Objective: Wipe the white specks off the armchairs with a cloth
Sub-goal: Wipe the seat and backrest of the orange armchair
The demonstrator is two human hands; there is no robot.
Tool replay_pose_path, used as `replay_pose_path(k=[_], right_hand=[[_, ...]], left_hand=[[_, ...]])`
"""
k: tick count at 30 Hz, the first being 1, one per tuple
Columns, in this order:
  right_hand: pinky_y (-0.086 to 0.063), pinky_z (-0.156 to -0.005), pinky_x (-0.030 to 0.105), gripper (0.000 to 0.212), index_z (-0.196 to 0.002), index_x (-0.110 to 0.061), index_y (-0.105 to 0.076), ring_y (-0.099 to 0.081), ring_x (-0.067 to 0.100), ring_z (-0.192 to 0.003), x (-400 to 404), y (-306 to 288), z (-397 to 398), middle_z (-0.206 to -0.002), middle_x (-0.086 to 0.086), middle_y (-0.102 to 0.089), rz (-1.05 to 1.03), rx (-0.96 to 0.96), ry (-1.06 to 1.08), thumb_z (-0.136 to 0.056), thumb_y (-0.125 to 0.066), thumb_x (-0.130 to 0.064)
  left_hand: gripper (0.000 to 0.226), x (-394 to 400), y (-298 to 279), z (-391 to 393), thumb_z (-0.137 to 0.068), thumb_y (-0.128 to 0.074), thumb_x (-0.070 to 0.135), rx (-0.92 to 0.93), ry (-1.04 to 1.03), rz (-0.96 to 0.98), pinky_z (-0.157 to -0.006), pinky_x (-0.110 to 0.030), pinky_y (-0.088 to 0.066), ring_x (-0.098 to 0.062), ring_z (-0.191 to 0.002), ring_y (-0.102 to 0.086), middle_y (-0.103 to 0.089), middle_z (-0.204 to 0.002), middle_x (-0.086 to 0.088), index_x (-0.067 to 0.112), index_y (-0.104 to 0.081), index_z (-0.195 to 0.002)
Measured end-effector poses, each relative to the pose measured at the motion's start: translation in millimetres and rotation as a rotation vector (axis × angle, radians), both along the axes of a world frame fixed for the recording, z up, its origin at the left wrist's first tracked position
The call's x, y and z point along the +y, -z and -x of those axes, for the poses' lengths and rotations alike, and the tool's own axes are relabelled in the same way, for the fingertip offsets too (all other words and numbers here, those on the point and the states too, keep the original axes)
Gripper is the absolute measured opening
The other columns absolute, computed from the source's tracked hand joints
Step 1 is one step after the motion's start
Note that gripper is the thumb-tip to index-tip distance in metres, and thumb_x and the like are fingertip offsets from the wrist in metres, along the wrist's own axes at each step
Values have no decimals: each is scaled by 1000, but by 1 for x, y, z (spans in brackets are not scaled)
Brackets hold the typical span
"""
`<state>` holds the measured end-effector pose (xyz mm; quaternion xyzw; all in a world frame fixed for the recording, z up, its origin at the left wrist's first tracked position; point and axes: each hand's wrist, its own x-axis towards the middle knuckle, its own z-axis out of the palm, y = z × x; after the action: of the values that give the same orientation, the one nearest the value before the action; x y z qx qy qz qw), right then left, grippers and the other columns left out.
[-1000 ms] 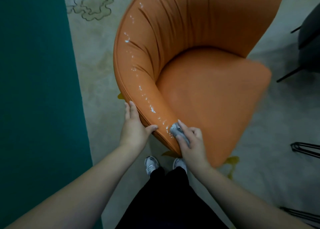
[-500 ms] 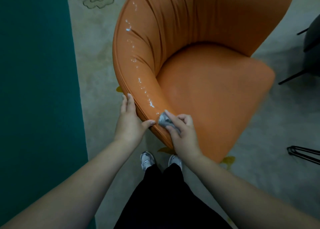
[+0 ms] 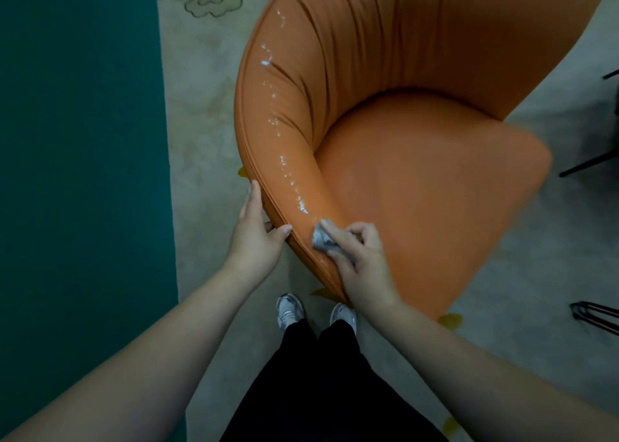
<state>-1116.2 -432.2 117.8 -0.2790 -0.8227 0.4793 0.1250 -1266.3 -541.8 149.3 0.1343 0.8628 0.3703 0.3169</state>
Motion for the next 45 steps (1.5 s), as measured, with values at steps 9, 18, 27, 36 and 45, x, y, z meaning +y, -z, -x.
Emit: replay_pose_path(k=[9, 18, 27, 36, 45], right_hand=[[-38, -91, 31, 42, -120, -21, -66, -49, 30, -97, -4, -10, 15, -103, 15, -48, -116, -5, -93, -81, -71, -6], [-49, -82, 45, 46, -121, -23, -64, -50, 27, -93, -3, 0, -30, -101, 11, -47, -119, 36, -84, -79, -69, -6], [-45, -89, 39, 52, -126, -34, -59, -46, 22, -100, 2, 0, 1, -107, 5, -42, -115, 15, -88, -82, -70, -8], [-44, -91, 36, 41, -118, -21, -67, -49, 29, -98, 2, -12, 95, -105, 13, -46, -68, -42, 103, -81, -71, -3], [-41, -81, 32, 50, -119, -25, -64, -51, 28, -92, -19, -18, 97, -98, 8, -48, -169, -63, 280, -77, -74, -1]], left_hand=[[96, 7, -2, 14, -88, -68, 22, -50, -39, 82, -99, -43, -48, -27, -110, -62, -59, -131, -14, 27, 2, -154], [96, 8, -6, 19, -91, -64, 24, -13, 53, 138, -108, -44, -39, -29, -127, -50, -46, -144, -16, 25, 9, -153], [95, 15, -11, 56, -91, -63, 24, -11, 87, 128, -110, -44, -37, -29, -131, -46, -37, -152, -12, 20, 9, -154], [104, 25, -8, 110, -85, -70, 27, -4, 198, 113, -111, -45, -35, -28, -136, -40, -28, -156, -9, 21, 8, -154], [109, 43, -18, 177, -82, -74, 18, 17, 429, 83, -108, -47, -39, -32, -134, -41, -20, -159, -6, 21, 8, -154]])
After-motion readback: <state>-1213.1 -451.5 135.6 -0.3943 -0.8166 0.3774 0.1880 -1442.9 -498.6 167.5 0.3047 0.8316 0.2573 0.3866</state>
